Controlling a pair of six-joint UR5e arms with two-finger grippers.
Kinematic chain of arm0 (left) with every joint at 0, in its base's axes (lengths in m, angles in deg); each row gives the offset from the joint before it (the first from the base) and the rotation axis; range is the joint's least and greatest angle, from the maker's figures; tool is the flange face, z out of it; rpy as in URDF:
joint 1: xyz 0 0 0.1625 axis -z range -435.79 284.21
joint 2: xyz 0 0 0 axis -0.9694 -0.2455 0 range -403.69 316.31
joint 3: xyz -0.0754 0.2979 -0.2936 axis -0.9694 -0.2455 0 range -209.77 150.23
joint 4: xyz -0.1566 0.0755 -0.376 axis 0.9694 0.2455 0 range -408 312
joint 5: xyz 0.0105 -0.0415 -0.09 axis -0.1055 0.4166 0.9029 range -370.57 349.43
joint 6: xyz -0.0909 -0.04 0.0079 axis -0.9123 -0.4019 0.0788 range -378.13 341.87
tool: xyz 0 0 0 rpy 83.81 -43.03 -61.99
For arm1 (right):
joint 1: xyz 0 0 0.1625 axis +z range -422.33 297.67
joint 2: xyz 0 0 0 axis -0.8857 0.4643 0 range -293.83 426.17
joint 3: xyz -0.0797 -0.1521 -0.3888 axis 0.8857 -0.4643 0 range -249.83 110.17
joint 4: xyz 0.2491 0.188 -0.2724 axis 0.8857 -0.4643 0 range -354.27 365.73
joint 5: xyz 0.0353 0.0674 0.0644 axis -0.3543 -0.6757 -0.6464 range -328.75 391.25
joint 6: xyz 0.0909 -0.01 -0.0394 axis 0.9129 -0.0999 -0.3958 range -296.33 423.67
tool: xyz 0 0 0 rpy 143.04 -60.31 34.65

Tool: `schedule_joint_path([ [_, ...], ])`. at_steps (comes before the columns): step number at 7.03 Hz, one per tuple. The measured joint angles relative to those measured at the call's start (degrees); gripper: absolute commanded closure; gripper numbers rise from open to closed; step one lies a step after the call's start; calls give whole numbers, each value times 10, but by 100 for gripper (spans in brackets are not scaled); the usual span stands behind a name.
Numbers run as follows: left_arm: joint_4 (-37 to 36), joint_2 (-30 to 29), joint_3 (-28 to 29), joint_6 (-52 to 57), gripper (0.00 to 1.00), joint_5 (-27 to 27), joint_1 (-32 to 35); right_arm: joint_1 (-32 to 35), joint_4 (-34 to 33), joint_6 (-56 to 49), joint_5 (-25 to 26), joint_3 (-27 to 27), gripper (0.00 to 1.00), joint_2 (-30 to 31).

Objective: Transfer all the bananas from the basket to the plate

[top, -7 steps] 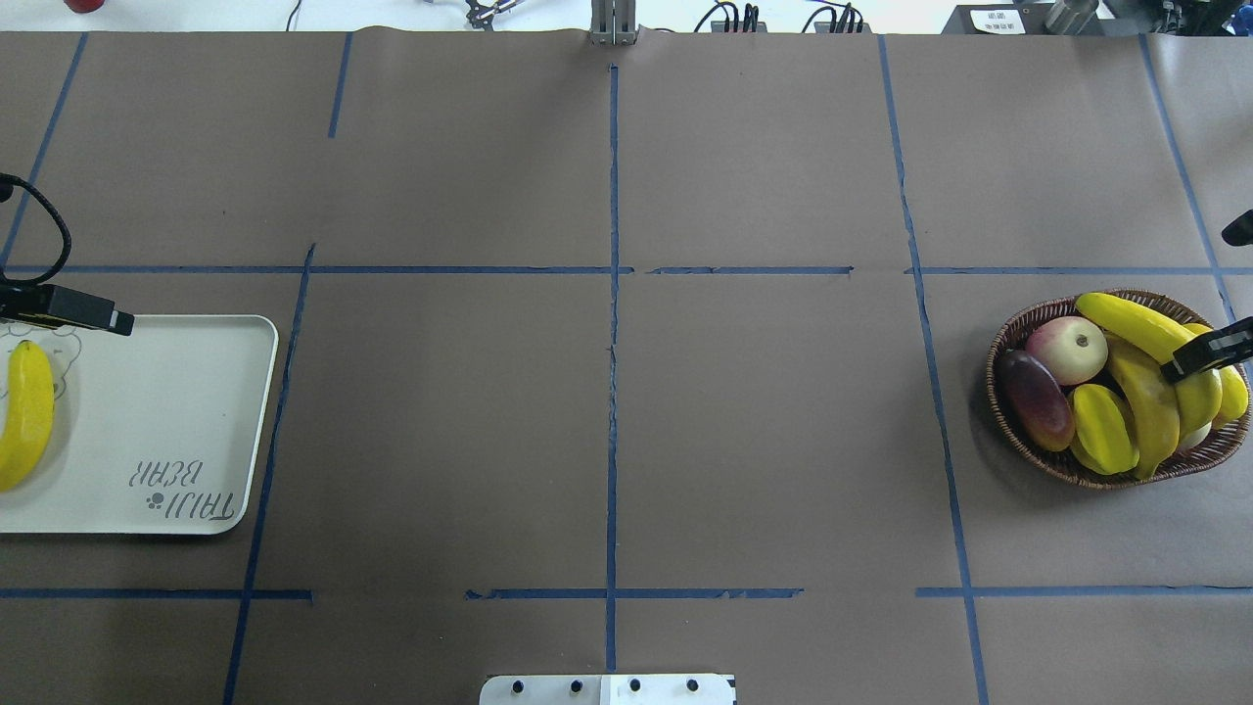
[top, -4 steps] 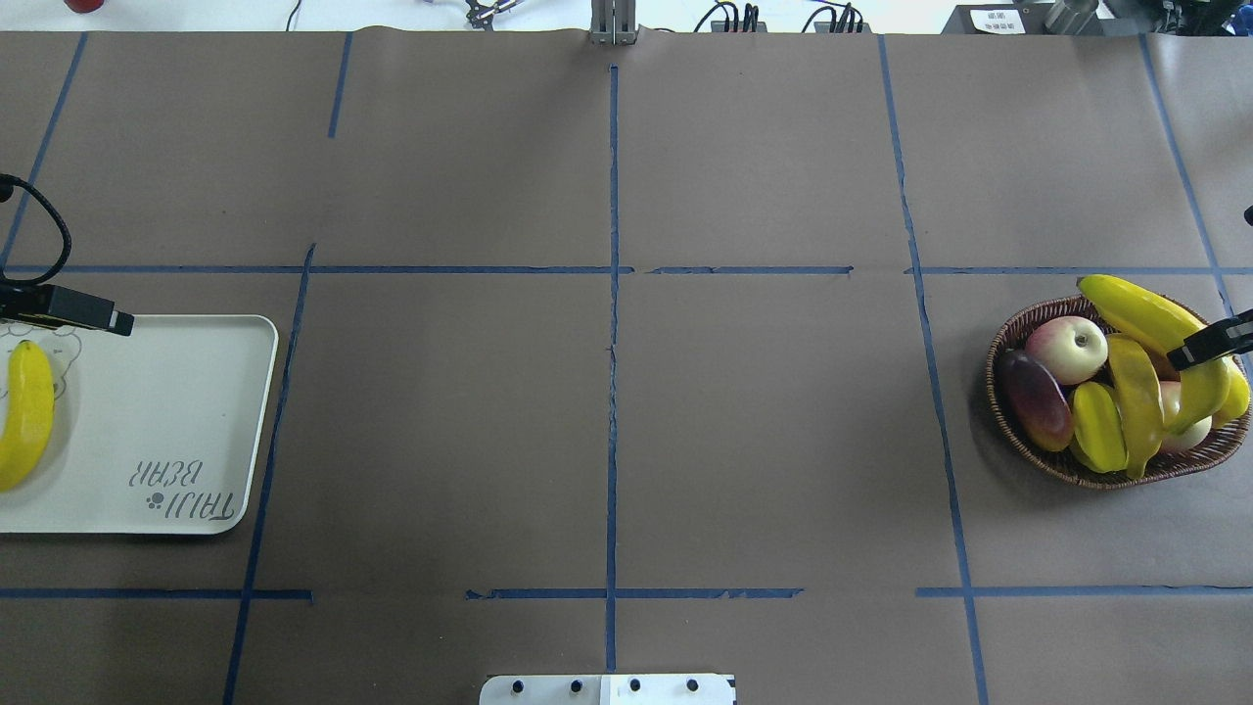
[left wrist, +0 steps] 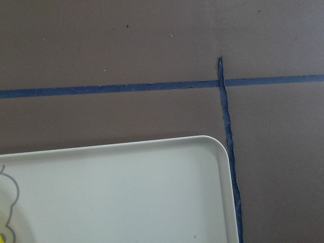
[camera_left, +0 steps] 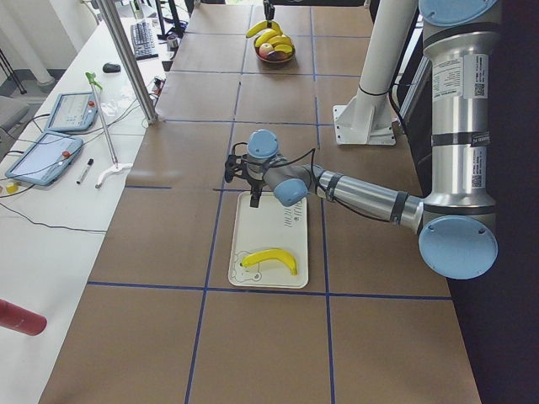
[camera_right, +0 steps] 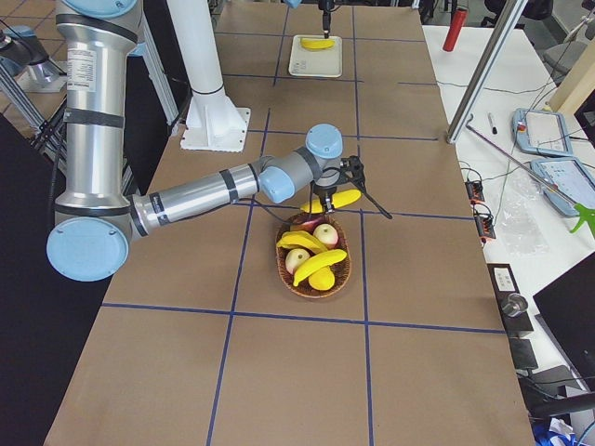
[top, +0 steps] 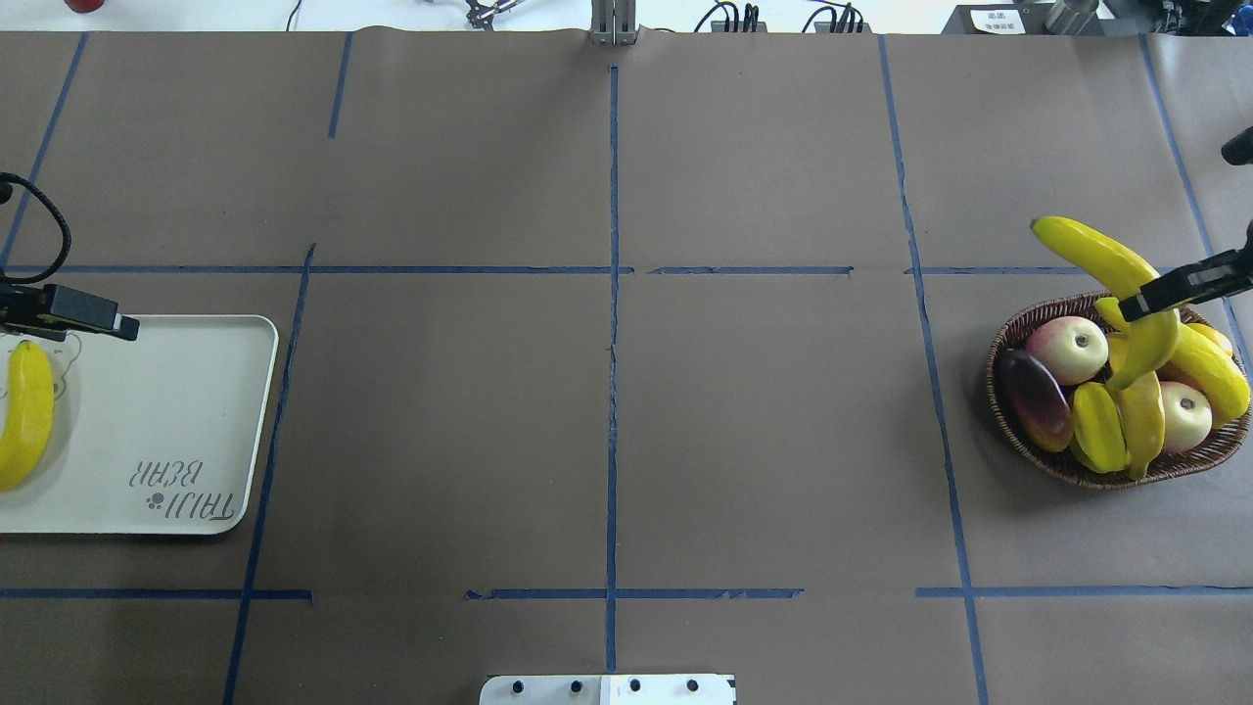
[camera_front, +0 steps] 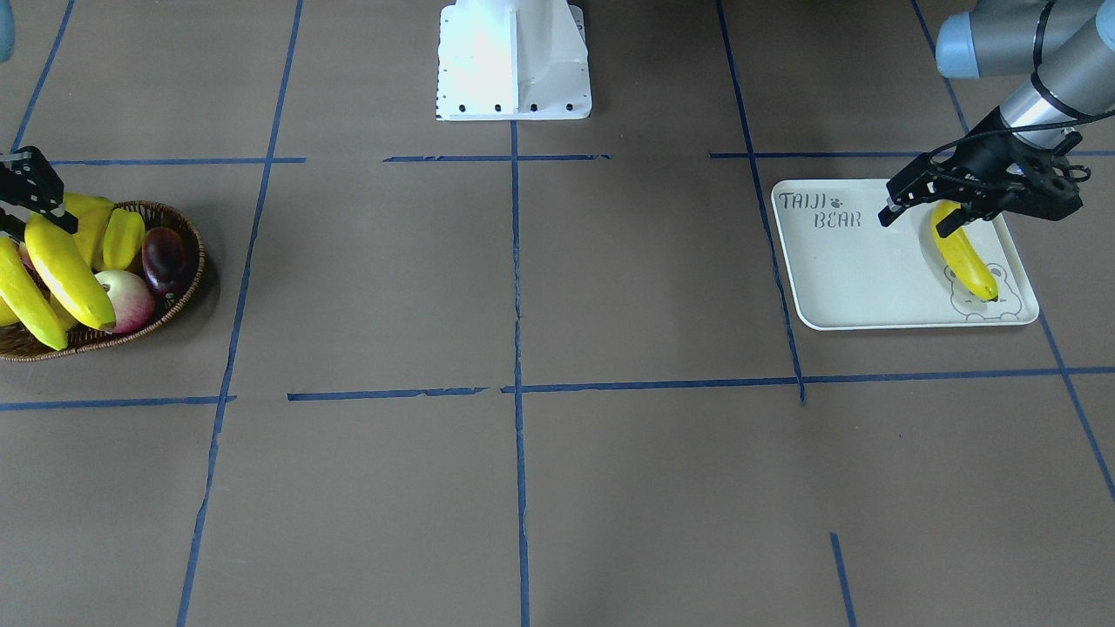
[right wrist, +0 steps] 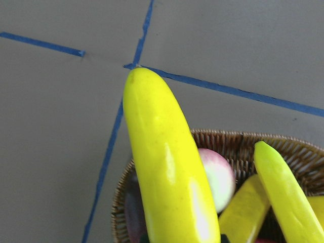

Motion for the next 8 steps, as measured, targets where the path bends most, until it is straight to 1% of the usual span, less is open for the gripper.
schedule_joint_path([
  [1,8,-11,-3,-46,0,3,-1,-38,6,81,13,-1,95,-44],
  [3,14,-57,-5,-162,0,4,-10,-128,13,235,84,-4,95,-140],
  [5,14,-111,-3,-282,0,4,-29,-199,25,334,154,-11,95,-209],
  [6,14,-135,-1,-330,0,4,-42,-225,60,373,183,-24,96,-227],
  [8,14,-187,6,-411,0,1,-68,-274,176,450,235,-76,96,-251],
])
